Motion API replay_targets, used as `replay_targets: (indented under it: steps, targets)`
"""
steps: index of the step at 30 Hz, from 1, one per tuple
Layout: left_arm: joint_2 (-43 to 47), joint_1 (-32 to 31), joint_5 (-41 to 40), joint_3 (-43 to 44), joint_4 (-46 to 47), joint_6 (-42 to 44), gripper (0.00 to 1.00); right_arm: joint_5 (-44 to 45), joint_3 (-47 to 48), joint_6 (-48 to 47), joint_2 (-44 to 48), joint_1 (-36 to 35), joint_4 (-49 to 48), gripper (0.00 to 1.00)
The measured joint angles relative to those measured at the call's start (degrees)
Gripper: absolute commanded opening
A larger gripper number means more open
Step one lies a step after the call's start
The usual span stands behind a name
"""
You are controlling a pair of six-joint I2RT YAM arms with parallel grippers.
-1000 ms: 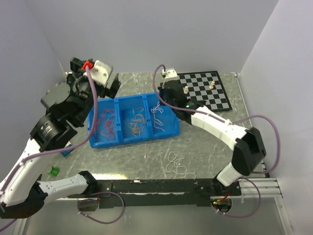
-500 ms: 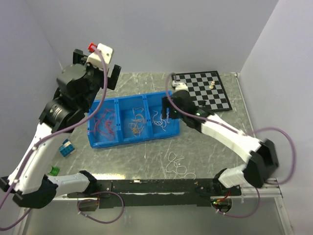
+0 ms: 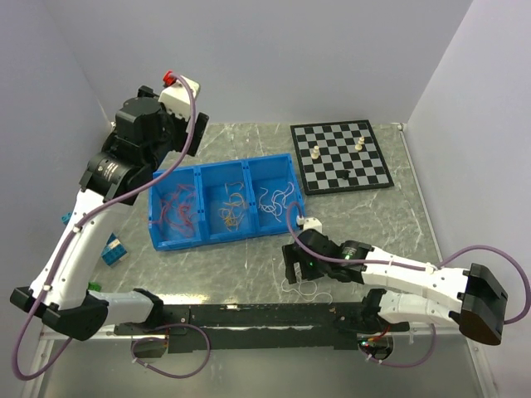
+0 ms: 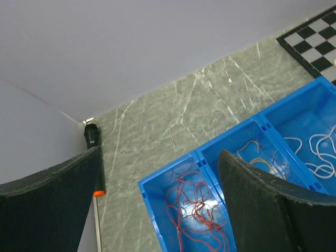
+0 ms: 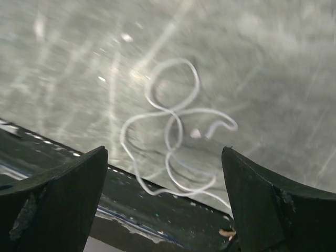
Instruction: Untangle the cables
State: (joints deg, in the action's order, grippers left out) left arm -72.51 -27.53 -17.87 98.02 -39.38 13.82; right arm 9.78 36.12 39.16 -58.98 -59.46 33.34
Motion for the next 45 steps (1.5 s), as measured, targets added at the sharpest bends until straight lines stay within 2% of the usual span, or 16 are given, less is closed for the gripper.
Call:
replay_targets:
  steps: [5,9,12,14,17,18,23,27,32,37,45]
  targets:
    - [0.13,0.22,1.14,-1.73,-0.61,-0.02,0.97,-0.02,-2.82,3.26,0.02,-1.11,0.55,0.89]
    - [0.13,0.35,1.51,-2.67,-0.81,0.00,0.97,-0.94,-4.92,4.33,-1.42,-1.79,-0.92,0.71]
    - [0.46,0.35,1.49,-3.13,-0.72,-0.02,0.97,-1.79,-6.12,4.92,-4.37,-1.92,-3.06,0.51]
    - [0.72,0.35,1.49,-3.19,-0.72,-0.04,0.97,-2.01,-6.56,5.14,-5.81,-1.95,-3.48,0.35]
    - [1.36,0.35,1.46,-3.19,-0.72,-0.04,0.97,-1.60,-6.47,4.94,-6.47,-2.21,-3.45,0.05]
    - [1.57,0.35,1.42,-3.19,-0.72,-0.02,0.97,-1.38,-6.23,4.85,-6.32,-2.32,-3.17,0.00]
    - [1.62,0.63,0.61,-3.17,-1.05,-0.07,0.97,1.73,0.33,3.43,-2.05,-2.45,2.56,0.00]
    - [1.40,1.42,0.55,-3.17,-2.23,-0.26,0.97,5.75,13.81,-0.22,2.01,-2.43,6.32,0.00]
    - [1.44,2.56,1.14,-3.26,-2.91,-1.07,0.97,8.59,30.29,-7.41,2.08,0.20,7.21,0.00]
    - [2.23,3.58,1.84,-4.70,-3.43,-1.33,0.97,7.06,38.97,-14.58,-2.80,8.98,5.01,0.00]
    - [5.11,4.48,2.84,-6.91,-3.54,-1.57,0.97,2.82,47.45,-23.08,-20.81,16.31,-2.38,0.00]
